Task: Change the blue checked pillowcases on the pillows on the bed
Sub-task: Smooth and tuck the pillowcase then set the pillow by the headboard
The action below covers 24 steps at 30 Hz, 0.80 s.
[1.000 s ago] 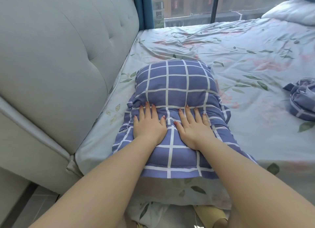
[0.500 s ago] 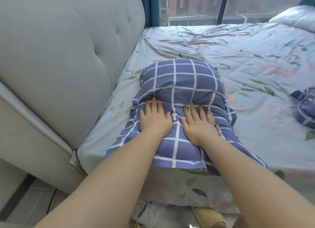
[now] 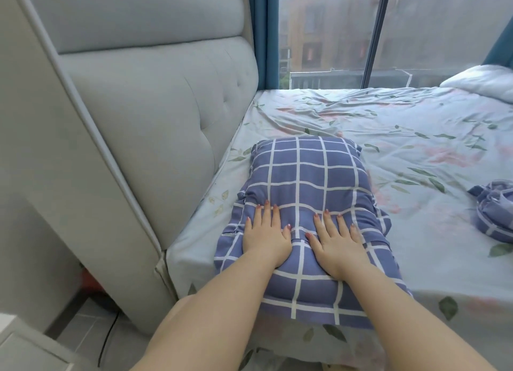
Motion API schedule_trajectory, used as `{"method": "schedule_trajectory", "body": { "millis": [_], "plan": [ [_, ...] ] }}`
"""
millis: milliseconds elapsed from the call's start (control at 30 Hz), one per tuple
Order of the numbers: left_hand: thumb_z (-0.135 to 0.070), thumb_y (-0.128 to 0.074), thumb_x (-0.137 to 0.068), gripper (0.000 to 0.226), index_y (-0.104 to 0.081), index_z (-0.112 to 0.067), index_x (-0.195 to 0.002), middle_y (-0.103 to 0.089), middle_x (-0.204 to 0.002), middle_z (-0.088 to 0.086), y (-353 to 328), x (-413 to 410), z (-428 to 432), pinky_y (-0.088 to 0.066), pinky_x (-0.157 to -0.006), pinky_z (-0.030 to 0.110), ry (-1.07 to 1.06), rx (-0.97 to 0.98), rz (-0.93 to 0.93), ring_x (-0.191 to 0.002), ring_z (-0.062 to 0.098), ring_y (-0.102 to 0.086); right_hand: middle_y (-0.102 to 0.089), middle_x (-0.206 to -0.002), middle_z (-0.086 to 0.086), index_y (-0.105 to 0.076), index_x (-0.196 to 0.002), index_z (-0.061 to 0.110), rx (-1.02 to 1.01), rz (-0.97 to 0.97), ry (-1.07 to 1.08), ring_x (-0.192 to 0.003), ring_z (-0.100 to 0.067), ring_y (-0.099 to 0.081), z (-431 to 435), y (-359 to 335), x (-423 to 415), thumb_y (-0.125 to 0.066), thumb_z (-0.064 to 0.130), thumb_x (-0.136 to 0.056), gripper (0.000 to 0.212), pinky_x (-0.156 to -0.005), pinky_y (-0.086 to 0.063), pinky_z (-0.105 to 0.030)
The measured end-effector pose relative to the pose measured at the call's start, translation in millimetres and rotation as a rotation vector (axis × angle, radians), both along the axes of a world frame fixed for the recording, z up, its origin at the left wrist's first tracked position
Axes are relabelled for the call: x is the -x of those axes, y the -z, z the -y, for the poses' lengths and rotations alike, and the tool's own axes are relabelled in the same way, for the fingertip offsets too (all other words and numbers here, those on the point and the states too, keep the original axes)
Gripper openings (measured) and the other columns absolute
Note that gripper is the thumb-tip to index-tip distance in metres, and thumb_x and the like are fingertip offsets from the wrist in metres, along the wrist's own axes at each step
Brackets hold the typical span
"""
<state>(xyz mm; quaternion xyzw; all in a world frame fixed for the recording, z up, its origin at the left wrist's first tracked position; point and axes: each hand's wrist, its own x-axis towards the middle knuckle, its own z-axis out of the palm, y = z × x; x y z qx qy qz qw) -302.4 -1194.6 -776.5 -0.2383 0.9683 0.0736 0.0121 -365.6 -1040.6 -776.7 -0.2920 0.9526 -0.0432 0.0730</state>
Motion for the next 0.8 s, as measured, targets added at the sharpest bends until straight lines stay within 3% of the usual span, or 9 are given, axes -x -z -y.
{"method": "schedule_trajectory", "body": {
  "millis": [800],
  "plan": [
    [-0.045, -0.018, -0.103, 0.065, 0.003, -0.015, -0.157, 0.010, -0.165, 0.003, 8, 61, 24, -0.008, -0.121, 0.050, -0.020, 0.048, 0.005, -0.152, 0.022, 0.007, 0.008, -0.164, 0.005, -0.001, -0.156, 0.034, 0.109, 0.087, -0.013, -0.151, -0.025, 0.008, 19, 9, 50, -0.008, 0.057, -0.100, 0.061, -0.120, 0.008, -0.047]
  ]
}}
